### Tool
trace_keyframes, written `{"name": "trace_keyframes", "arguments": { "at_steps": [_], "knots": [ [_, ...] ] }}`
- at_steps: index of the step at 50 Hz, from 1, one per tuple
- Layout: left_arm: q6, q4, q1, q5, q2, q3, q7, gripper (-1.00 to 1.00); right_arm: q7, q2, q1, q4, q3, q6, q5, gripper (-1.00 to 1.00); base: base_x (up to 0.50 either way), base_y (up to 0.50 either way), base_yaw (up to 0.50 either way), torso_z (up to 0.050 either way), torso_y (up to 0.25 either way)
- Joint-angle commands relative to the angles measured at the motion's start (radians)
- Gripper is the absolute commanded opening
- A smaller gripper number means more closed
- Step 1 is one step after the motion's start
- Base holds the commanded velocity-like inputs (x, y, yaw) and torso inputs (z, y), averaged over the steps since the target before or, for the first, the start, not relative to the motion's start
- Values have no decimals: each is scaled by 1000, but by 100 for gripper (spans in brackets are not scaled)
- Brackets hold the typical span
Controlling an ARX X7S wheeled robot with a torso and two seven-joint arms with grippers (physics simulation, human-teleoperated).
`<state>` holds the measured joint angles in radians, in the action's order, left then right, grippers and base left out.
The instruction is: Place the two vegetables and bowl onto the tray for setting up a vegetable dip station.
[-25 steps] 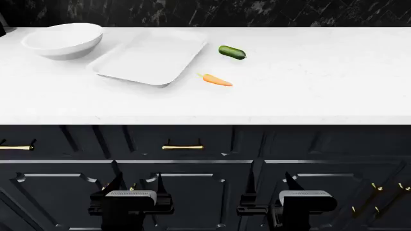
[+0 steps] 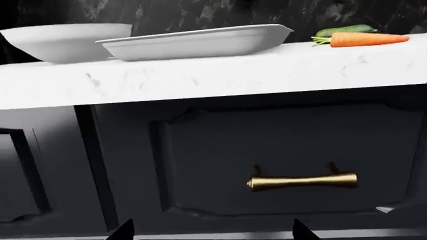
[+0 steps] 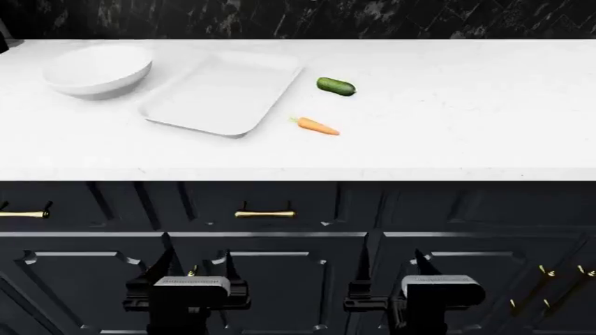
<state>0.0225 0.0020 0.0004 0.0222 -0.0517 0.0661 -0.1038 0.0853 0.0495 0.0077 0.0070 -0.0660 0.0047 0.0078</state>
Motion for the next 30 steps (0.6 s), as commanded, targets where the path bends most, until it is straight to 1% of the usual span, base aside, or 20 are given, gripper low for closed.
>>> {"name": "trace_keyframes", "arguments": {
  "at_steps": [1, 2, 3, 4, 5, 7, 9, 10, 11, 12, 13, 14, 16, 20, 21, 23, 24, 25, 26, 30],
  "knots": [
    [-213, 273, -301, 34, 24, -78, 109, 100, -78, -20, 301, -279, -35, 245, 9, 100, 0, 0, 0, 0, 0],
    [-363, 423, -405, 22, 30, -96, 103, 100, -228, -48, 451, -429, -70, 395, -141, 100, 0, 0, 0, 0, 0],
    [-513, 573, -412, 29, 20, -96, 92, 100, -276, -49, 601, -579, -75, 545, -291, 100, 0, 0, 0, 0, 0],
    [-663, 723, -562, 14, -16, -94, 131, 100, -304, -49, 679, -729, -107, 695, -366, 100, 0, 0, 0, 0, 0],
    [-813, 662, -712, 164, 44, 29, 281, 100, -307, -49, 689, -874, -97, 845, -348, 100, 0, 0, 0, 0, 0],
    [-1113, 398, -1012, 464, 52, -1, 581, 100, -261, -49, 716, -861, -83, 1145, -290, 100, 0, 0, 0, 0, 0],
    [-1413, 386, -1312, 764, 52, -32, 881, 100, -206, -49, 752, -877, -67, 1445, -231, 100, 0, 0, 0, 0, 0],
    [-1563, 442, -1369, 914, 52, -67, 1029, 100, -356, -49, 902, -727, -68, 1566, -381, 100, 0, 0, 0, 0, 0],
    [-1593, 361, -1412, 764, -98, -164, 879, 100, -206, 101, 1052, -577, 54, 1566, -231, 100, 0, 0, 0, 0, 0],
    [-1593, 212, -1562, 614, -248, -118, 729, 100, -56, 235, 1202, -427, 31, 1565, -81, 100, 0, 0, 0, 0, 0],
    [-1592, 148, -1675, 464, -284, -107, 579, 100, 94, 270, 1352, -277, -21, 1564, 69, 100, 0, 0, 0, 0, 0],
    [-1588, 114, -1707, 314, -281, -112, 429, 100, 244, 278, 1502, -127, -46, 1558, 219, 100, 0, 0, 0, 0, 0],
    [-1574, 109, -1718, 14, -286, -108, 129, 100, 544, 295, 1764, -93, -84, 1548, 519, 100, 0, 0, 0, 0, 0],
    [-1535, 156, -1677, -586, -298, -138, -471, 100, 1144, 320, 1740, -130, -65, 1511, 1119, 100, 0, 0, 0, 0, 0],
    [-1529, 164, -1659, -736, -301, -146, -621, 100, 1233, 335, 1753, -92, -101, 1540, 1269, 100, 0, 0, 0, 0, 0],
    [-1515, 192, -1602, -1036, -315, -154, -921, 100, 1187, 351, 1727, -118, -95, 1515, 1569, 100, 0, 0, 0, 0, 0],
    [-1486, 198, -1605, -1186, -335, -116, -987, 100, 1160, 365, 1715, -131, -107, 1516, 1591, 100, 0, 0, 0, 0, 0],
    [-1473, 196, -1598, -1336, -350, -101, -939, 100, 1152, 372, 1702, -134, -103, 1506, 1586, 100, 0, 0, 0, 0, 0],
    [-1475, 180, -1595, -1436, -349, -110, -964, 100, 1144, 375, 1698, -138, -104, 1500, 1583, 100, 0, 0, 0, 0, 0],
    [-1437, 188, -1581, -1387, -367, -85, -910, 100, 1020, 390, 1669, -199, -120, 1469, 1527, 100, 171, 0, 0, 0, 0]
  ]
}}
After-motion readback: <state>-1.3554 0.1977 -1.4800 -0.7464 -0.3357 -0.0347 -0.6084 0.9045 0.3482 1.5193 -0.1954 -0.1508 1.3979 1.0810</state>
